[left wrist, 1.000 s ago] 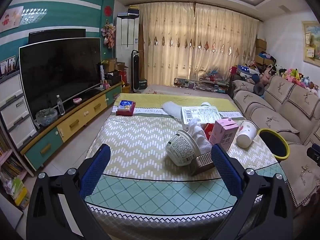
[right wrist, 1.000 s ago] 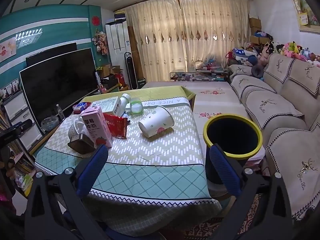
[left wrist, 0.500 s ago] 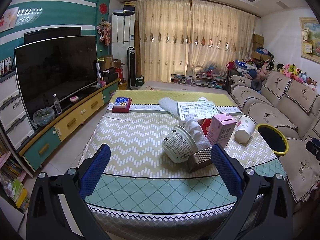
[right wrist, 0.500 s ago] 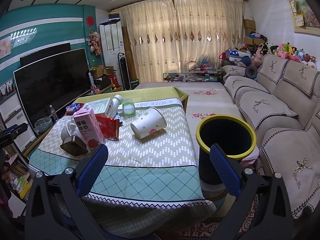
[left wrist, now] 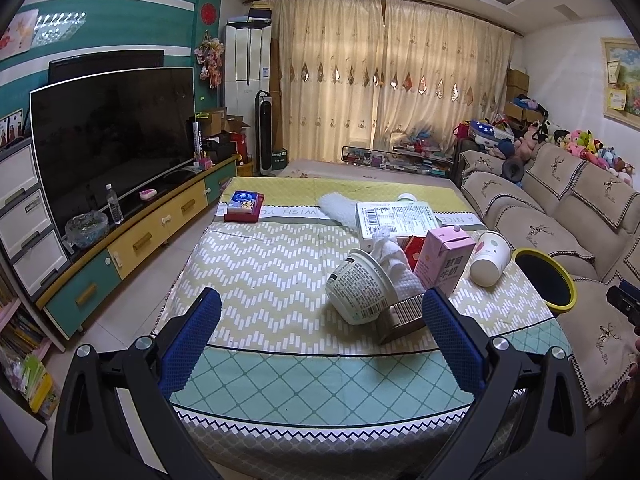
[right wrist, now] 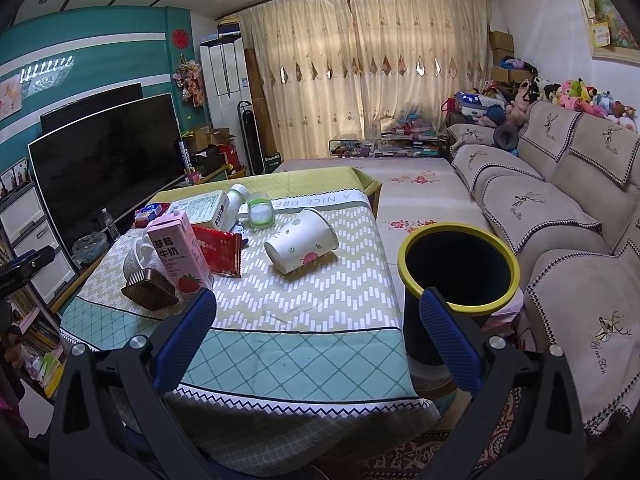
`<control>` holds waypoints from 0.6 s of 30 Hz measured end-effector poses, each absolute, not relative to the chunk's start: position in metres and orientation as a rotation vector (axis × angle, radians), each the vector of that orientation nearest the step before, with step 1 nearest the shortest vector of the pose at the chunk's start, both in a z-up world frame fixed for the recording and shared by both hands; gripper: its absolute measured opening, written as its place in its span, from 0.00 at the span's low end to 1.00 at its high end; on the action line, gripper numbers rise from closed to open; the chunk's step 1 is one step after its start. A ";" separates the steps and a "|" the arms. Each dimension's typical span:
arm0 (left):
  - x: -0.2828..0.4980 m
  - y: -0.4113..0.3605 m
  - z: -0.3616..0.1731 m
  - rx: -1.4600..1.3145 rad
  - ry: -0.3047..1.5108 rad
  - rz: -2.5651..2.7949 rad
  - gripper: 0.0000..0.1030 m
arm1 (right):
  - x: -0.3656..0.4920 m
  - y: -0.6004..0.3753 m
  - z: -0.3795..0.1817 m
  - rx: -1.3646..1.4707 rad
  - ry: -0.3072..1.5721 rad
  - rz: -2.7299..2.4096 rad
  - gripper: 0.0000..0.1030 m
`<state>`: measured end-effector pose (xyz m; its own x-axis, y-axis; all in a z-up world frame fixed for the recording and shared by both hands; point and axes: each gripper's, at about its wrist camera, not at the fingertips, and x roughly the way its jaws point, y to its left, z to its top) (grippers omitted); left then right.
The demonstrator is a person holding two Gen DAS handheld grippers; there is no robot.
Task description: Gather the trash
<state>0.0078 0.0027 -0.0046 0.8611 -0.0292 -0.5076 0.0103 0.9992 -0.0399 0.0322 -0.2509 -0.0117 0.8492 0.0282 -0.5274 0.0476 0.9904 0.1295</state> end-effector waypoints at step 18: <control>0.011 0.006 -0.010 -0.054 0.556 -0.018 0.96 | 0.039 -0.252 -0.017 0.154 0.578 -0.006 0.94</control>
<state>0.0109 0.0058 -0.0098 0.8495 -0.0316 -0.5267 0.0023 0.9984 -0.0562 0.0391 -0.2524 -0.0168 0.8380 0.0377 -0.5443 0.0485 0.9885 0.1432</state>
